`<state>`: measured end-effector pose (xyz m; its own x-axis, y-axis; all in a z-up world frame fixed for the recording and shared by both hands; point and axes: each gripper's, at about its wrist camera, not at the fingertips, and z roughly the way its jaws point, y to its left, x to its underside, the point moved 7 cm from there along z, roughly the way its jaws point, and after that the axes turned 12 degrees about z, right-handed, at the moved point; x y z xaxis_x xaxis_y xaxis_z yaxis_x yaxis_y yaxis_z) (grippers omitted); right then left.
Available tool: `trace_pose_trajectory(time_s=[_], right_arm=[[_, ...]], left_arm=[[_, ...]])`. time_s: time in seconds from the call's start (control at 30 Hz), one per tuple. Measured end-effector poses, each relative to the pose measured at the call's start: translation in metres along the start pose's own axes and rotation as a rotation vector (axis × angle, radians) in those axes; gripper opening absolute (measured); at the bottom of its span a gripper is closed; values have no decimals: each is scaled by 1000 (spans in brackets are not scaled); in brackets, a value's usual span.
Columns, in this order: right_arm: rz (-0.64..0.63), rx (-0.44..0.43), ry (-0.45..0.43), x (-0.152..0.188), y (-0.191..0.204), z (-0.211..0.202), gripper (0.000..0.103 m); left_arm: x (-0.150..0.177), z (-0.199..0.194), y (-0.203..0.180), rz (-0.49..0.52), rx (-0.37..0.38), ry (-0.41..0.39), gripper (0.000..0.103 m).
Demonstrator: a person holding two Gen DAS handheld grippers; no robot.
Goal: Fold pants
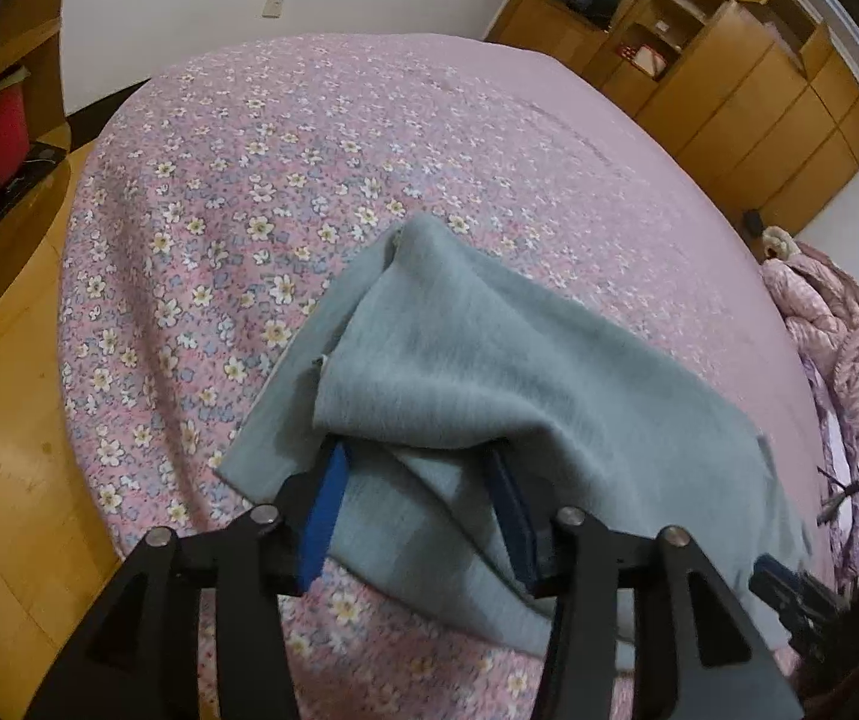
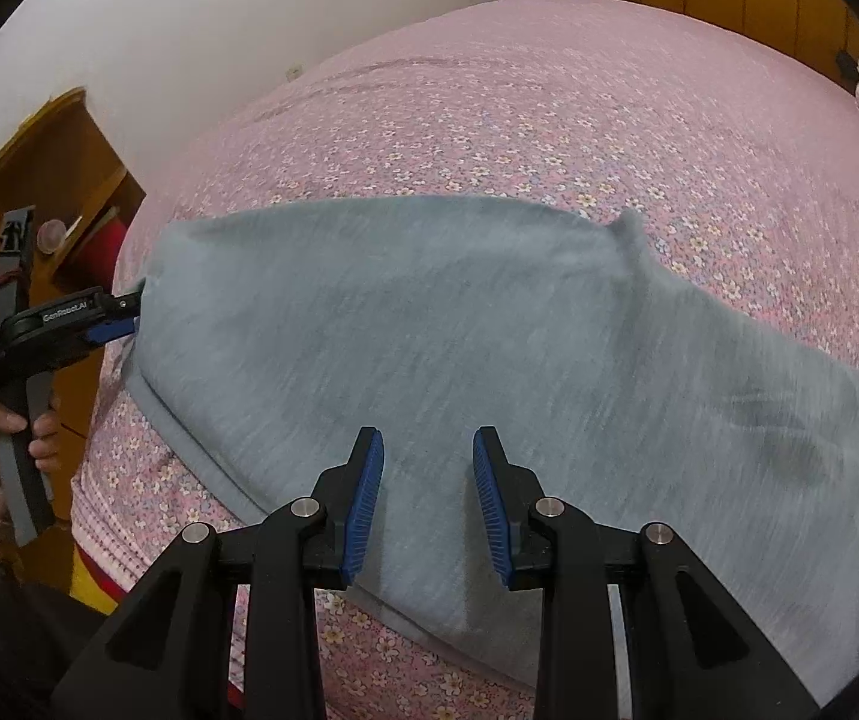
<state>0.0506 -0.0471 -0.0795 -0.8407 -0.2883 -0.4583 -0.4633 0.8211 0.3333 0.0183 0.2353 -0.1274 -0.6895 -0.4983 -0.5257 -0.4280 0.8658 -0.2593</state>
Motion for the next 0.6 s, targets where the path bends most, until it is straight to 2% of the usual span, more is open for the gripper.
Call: trace_pose_trajectory(time_s=[0.1,0.13,0.17,0.2,0.27,0.33,0.43,0.53,0.6], right_arm=[[10,-4,-5,-1,-3,-2,32],[13,-6,-8,-1,-3,-3,32],[16,-9,-11,-1,-4,-4,32],[18,-12,-10,-2,-5,-3,32],[21,-13,-9,-1,-5,-3,32],[20,-15,-7,0,-6,-4,32],[9,-14,-9,1,-4,-4,32],[4,-10,-10,1,-3,-4,32],[7,-14,-8,1,-3,-3,32]], left_arm=[[-1,3,-2,-23,-19,-3,52],[-2,3,-3,-24,-24,-3,47],[-3,1,-7,-15,-11,-11,24],[-5,-2,-11,-3,-6,-11,15],[-13,-10,-23,20,-2,-35,11],[-21,-20,-43,51,55,-59,10],[-35,-23,-76,146,96,-81,10],[-39,-13,-100,200,147,-50,11],[-38,-4,-115,217,196,-22,15]])
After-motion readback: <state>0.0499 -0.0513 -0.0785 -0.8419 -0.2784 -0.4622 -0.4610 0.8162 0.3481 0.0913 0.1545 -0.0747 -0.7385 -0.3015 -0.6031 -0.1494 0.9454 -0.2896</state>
